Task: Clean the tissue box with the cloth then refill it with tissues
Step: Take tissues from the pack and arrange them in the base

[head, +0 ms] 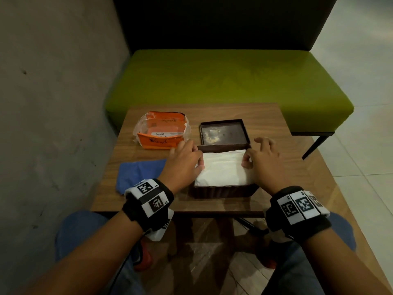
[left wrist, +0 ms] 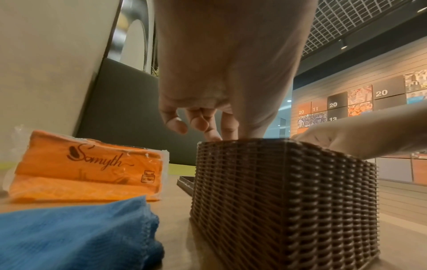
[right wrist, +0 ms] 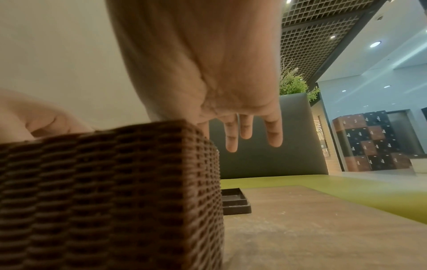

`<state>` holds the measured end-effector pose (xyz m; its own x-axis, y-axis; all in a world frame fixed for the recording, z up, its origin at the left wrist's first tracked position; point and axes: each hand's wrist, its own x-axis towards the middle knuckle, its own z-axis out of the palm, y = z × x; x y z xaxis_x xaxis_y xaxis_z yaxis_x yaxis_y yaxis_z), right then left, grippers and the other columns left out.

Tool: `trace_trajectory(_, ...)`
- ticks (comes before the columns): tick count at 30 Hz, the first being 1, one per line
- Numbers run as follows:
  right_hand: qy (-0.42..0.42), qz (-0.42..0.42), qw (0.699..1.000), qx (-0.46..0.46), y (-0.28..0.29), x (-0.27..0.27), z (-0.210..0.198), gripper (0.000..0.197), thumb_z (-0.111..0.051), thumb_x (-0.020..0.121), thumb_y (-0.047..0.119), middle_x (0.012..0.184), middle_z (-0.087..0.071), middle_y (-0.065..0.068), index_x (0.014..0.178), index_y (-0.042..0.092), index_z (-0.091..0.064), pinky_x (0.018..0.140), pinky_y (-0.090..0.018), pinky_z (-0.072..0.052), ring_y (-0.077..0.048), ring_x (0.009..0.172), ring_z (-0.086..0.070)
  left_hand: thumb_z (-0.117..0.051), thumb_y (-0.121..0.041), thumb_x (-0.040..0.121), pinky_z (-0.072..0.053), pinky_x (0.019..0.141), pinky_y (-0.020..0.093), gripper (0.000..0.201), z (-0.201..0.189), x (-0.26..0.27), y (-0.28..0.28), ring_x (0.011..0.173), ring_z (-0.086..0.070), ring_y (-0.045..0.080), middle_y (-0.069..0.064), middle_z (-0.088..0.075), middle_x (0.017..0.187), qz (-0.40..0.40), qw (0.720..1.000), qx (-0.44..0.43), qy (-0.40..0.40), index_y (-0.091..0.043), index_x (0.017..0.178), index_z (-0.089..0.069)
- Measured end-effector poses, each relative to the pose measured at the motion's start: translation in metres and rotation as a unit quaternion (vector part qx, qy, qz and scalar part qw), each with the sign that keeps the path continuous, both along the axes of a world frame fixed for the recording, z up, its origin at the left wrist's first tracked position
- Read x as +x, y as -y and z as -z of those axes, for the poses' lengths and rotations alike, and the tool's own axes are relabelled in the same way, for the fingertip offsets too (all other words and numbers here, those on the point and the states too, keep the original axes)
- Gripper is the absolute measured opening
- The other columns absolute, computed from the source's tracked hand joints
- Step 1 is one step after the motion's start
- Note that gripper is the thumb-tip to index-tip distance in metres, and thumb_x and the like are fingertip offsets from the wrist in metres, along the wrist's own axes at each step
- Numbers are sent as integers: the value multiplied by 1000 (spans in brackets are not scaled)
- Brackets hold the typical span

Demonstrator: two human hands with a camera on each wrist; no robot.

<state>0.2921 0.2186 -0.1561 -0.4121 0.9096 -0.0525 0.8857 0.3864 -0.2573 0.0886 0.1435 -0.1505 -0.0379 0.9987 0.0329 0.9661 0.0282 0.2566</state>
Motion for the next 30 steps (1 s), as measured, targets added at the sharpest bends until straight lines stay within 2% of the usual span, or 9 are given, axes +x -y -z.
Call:
trace_trajectory(6, -69, 35, 997, 28, -11, -1, -6, 12, -61, 90, 15, 138, -38, -19, 98, 9, -67, 102, -49, -34, -34, 136, -24, -54, -28, 89, -35, 81, 32, 12, -7, -9, -11, 103, -38, 16, -3, -44, 107, -25, 998, 35, 38, -19, 93, -61)
trace_trajectory(12, -82, 49, 995, 34, -10, -17, 5, 11, -59, 89, 11, 132, -43, -19, 97, 8, -65, 100, -45, -33, -36, 132, -30, -50, -26, 90, -40, 82, 36, 15, -3, -6, -21, 102, -41, 20, 1, -47, 108, -43, 998, 40, -10, -16, 94, -60)
trace_trajectory(15, -89, 54, 993, 64, -1, -17, 1, 18, -61, 89, 15, 132, -44, -20, 106, 8, -64, 99, -45, -34, -37, 130, -32, -55, -27, 89, -39, 80, 34, 11, -5, -3, -16, 100, -43, 19, 0, -48, 106, -46, 996, 70, -11, -19, 96, -59)
trace_trajectory(17, -126, 43, 987, 91, 10, -16, -8, 23, -63, 89, 14, 131, -45, -18, 112, 10, -62, 95, -41, -38, -34, 126, -37, -60, -24, 86, -40, 77, 32, 10, -11, 1, -6, 95, -45, 18, 0, -50, 100, -37, 990, 138, 15, -18, 94, -60)
trace_trajectory(19, -148, 5, 985, 84, 25, -17, -16, 23, -63, 90, 15, 128, -48, -11, 113, 14, -61, 88, -31, -41, -27, 120, -44, -64, -20, 85, -39, 76, 28, 11, -15, 10, 6, 94, -47, 17, 2, -54, 98, 5, 983, 180, 41, -16, 94, -61)
trace_trajectory(22, -116, -46, 992, 22, 38, -25, -15, 22, -58, 93, 18, 125, -52, -3, 114, 20, -61, 85, -25, -43, -20, 114, -52, -66, -22, 85, -39, 80, 31, 19, -10, 21, 17, 98, -52, 20, 3, -57, 101, 61, 988, 140, 33, -15, 103, -63)
trace_trajectory(25, -60, -49, 996, -41, 40, -32, -9, 24, -56, 93, 20, 122, -53, -4, 117, 21, -59, 86, -32, -47, -22, 111, -52, -60, -31, 89, -32, 91, 34, 33, -2, 22, 15, 112, -47, 20, 1, -54, 114, 42, 998, 50, -4, -20, 120, -59)
trace_trajectory(27, -42, -38, 996, -61, 39, -34, -7, 24, -57, 93, 20, 122, -52, -3, 116, 22, -59, 83, -31, -46, -22, 112, -51, -56, -35, 91, -28, 96, 35, 39, 1, 20, 10, 118, -42, 17, -3, -50, 122, 28, 999, -1, -33, -24, 129, -52)
trace_trajectory(30, -36, -26, 995, -87, 35, -38, -6, 23, -59, 90, 14, 119, -50, -3, 112, 23, -59, 81, -31, -46, -24, 110, -52, -57, -35, 90, -28, 98, 39, 38, 4, 21, 1, 119, -41, 18, -3, -51, 123, 26, 994, -53, -95, -25, 127, -53)
